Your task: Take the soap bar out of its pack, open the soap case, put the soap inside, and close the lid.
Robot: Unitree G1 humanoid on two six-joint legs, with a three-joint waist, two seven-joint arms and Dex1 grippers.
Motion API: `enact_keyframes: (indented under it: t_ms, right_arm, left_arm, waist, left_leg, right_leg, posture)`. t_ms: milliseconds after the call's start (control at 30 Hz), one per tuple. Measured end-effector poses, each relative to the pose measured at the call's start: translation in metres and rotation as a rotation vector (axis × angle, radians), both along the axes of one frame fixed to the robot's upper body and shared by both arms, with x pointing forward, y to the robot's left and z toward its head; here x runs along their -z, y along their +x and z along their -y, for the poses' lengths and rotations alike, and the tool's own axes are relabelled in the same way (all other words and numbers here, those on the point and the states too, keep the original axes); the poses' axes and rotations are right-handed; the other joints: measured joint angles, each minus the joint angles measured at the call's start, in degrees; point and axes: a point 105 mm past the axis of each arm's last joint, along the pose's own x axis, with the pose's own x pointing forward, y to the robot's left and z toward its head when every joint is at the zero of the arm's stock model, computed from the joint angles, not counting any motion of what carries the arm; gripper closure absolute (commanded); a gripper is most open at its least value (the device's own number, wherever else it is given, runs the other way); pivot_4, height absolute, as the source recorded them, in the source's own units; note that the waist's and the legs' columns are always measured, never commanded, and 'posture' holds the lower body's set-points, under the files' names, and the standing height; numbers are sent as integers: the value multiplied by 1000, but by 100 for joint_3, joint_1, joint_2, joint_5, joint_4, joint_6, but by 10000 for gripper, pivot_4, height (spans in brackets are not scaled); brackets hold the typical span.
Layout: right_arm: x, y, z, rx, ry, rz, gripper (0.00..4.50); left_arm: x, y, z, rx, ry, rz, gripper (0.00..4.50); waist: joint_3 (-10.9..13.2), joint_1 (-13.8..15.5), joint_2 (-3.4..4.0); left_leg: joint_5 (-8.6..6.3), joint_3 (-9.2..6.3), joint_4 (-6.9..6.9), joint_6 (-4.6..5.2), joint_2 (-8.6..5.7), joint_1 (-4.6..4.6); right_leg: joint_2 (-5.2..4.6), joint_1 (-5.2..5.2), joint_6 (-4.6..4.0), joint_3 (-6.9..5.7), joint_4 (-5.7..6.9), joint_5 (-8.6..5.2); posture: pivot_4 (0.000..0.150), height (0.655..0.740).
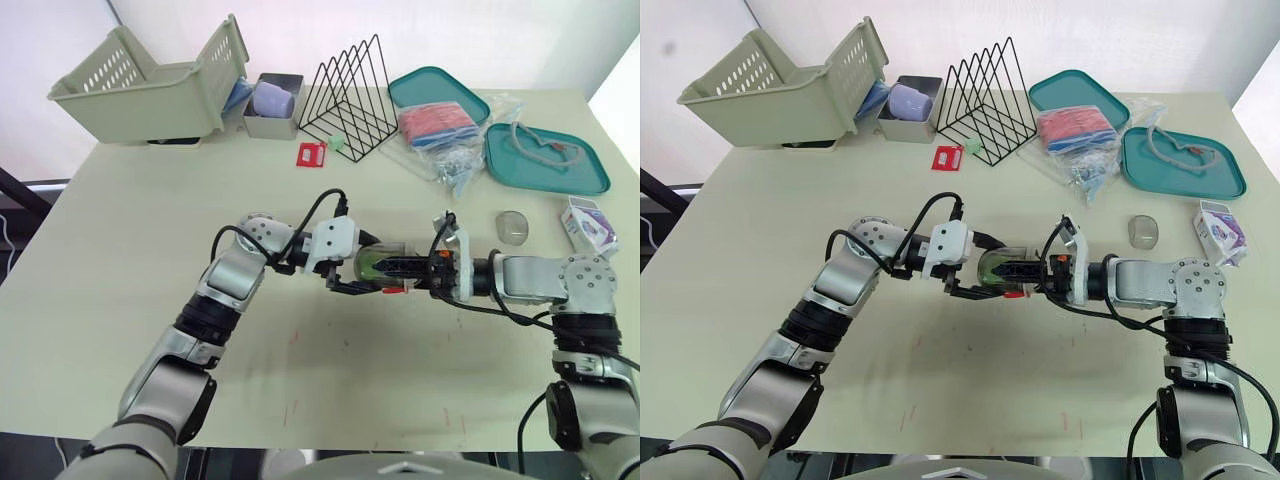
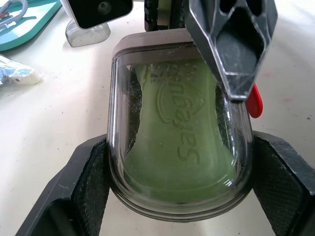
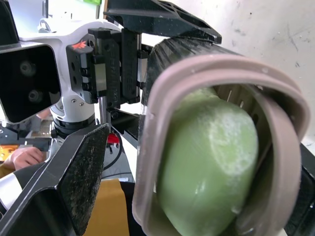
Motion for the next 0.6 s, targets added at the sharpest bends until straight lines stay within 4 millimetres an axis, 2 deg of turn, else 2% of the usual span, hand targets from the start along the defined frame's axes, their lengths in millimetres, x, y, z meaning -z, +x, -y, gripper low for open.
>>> enact_keyframes:
  t_ms: [267, 333, 367, 400, 467, 500, 600]
  right_arm:
    - [1, -1, 2, 13, -12, -27, 497]
    - [3, -1, 3, 25, -13, -38, 6975]
    - [3, -1, 2, 27, -13, -40, 7990]
    - [3, -1, 2, 32, -11, -45, 12025]
    - [2, 1, 2, 45, 8, -50, 22912]
    - [1, 1, 2, 53, 19, -52, 24170]
    - [0, 2, 2, 63, 24, -56, 24204]
  left_arm:
    - [1, 1, -1, -4, 3, -3, 10178]
    - [1, 1, -1, -5, 3, -5, 10178]
    - [1, 1, -1, -5, 3, -5, 10178]
    - [1, 1, -1, -5, 3, -5, 10178]
    - [1, 2, -1, -9, 2, 2, 10178]
    - [0, 3, -1, -14, -2, 11, 10178]
    - [-3, 4, 0, -14, -2, 20, 10178]
  waist:
    - [0, -2, 0]
    - [0, -1, 0]
    - [0, -1, 0]
    - [0, -1, 0]
    - [0, 0, 0]
    - [0, 2, 0]
    - [0, 3, 0]
  left_leg:
    - [0, 0, 0, 0, 0, -1]
    - [0, -1, -1, 0, 0, -1]
    - [0, 0, -1, 0, 0, -2]
    - [0, 0, -1, 0, 0, -2]
    - [0, -1, -1, 0, 1, -2]
    - [0, -2, -1, 0, 1, -2]
    - [0, 0, -1, 0, 0, -3]
  right_leg:
    - [0, 0, 0, 0, -2, 0]
    - [0, 0, 0, 0, -3, 0]
    - [0, 0, 0, 0, -3, 0]
    - [0, 0, 0, 0, -3, 0]
    - [0, 0, 0, 0, -2, 0]
    - [0, 0, 0, -1, -3, 0]
    - [0, 0, 0, 0, -4, 0]
  posture:
    - [1500, 7400]
    - [1500, 7400]
    - [1500, 7400]
    - [1500, 7400]
    - [1500, 7400]
    - [1500, 7400]
    - [1500, 7400]
